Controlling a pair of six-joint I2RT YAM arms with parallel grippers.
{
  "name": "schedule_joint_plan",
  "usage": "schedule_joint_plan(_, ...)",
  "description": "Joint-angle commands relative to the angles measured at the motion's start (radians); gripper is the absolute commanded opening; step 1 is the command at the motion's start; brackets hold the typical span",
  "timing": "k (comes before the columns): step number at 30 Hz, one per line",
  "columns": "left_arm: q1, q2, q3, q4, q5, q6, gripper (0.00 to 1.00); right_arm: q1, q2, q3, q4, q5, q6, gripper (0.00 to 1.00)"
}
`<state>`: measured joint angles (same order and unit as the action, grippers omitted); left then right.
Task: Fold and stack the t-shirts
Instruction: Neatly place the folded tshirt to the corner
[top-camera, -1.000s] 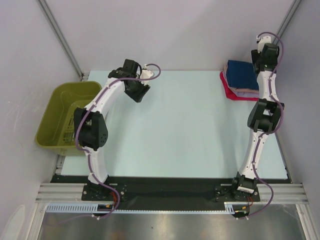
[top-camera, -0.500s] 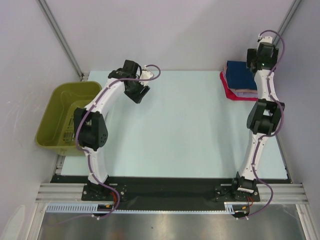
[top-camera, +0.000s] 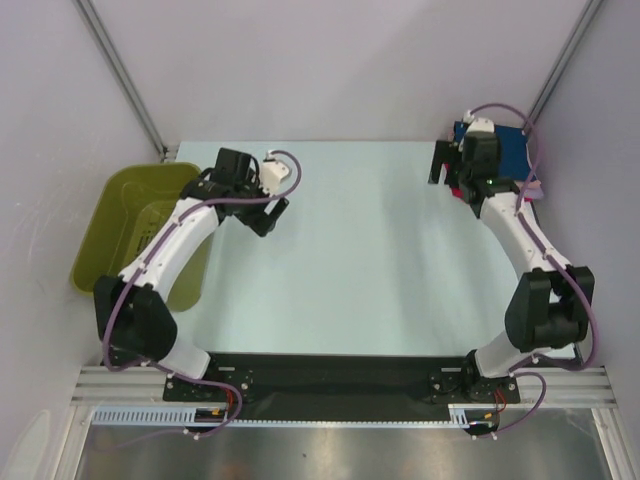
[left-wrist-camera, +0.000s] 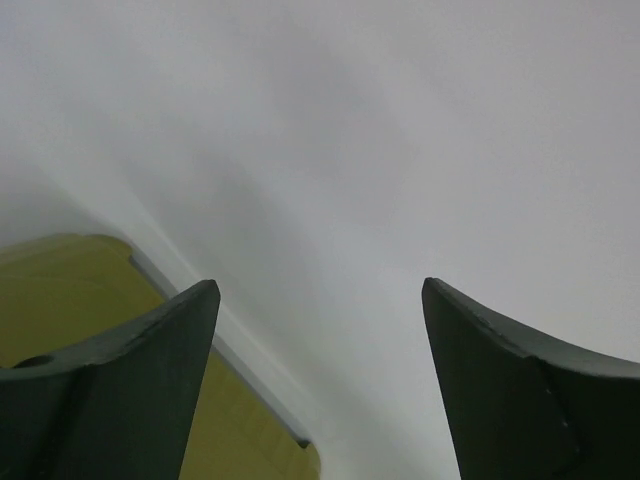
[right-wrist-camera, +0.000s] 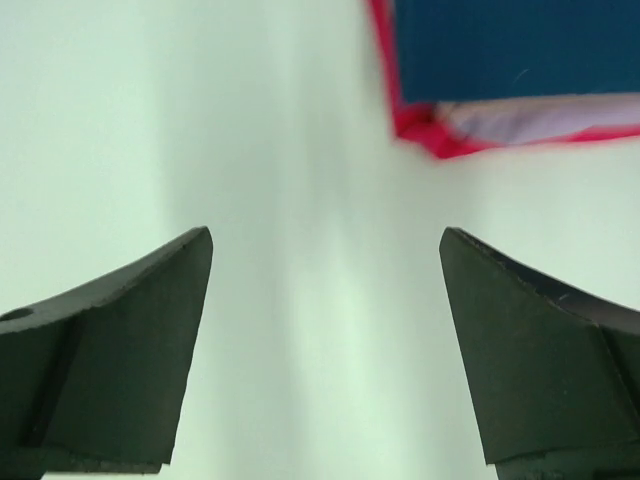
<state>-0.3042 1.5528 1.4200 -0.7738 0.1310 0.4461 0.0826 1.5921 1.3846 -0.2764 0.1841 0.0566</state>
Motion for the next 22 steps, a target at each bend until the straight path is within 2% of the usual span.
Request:
schedule_joint_plan(1,0.007,-0.094,-0.124,0.097,0.055,-0.047,0.90,0.037,-0.096,-0.116,-0.018,-0.055,0.178,0.99)
schedule_joint_plan(2,0.007,-0.121,-0.178,0.111,0.052,-0.055,0.95,0.058,-0.140,-0.172,-0.026,-0.054,0.196,1.00)
schedule_joint_plan(8,0.008,-0.239,-0.412,0.232,0.039,-0.075,0.97,0.132,-0.277,-0.347,-0.041,-0.054,0.276,1.00)
schedule_joint_plan(11,0.008,-0.307,-0.475,0.283,-0.011,-0.075,0.99,0.135,-0.343,-0.438,-0.040,-0.074,0.327,1.00)
schedule_joint_plan(16,0.008,-0.382,-0.538,0.327,-0.005,-0.075,1.00,0.137,-0.457,-0.579,0.016,-0.107,0.374,1.00)
schedule_joint_plan(22,0.010,-0.419,-0.570,0.343,-0.004,-0.070,1.00,0.137,-0.530,-0.639,0.049,-0.115,0.381,1.00)
